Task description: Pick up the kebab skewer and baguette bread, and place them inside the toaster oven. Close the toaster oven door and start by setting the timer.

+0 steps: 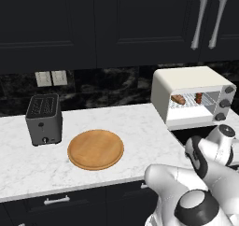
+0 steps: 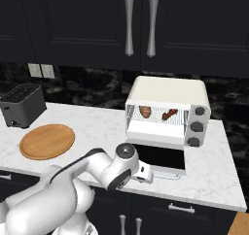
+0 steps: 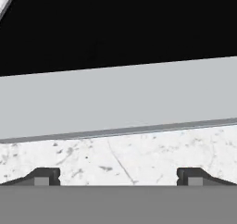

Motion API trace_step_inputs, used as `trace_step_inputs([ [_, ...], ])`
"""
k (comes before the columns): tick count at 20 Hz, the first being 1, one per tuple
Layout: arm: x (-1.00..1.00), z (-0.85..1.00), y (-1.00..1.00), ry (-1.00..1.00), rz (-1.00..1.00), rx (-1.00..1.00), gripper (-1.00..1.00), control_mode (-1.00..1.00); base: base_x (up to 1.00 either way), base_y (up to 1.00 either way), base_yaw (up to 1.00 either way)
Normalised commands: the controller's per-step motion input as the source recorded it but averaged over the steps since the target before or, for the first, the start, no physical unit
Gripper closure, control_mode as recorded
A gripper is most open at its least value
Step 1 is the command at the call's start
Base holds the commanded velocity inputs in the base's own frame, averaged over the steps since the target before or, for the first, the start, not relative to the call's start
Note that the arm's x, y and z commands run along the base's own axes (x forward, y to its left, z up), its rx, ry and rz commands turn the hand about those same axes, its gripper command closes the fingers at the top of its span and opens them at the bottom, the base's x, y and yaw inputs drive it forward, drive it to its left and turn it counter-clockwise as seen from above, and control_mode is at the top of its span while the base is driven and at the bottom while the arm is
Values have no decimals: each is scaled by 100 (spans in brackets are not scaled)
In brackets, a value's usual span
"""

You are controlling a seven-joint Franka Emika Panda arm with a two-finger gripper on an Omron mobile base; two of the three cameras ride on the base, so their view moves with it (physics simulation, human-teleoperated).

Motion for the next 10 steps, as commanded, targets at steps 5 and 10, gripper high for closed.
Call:
trace_step_inputs([
  [5, 23, -21, 0, 0, 0, 0, -100, -100, 0, 0, 0],
  [10, 21, -15, 0, 0, 0, 0, -100, -100, 0, 0, 0],
])
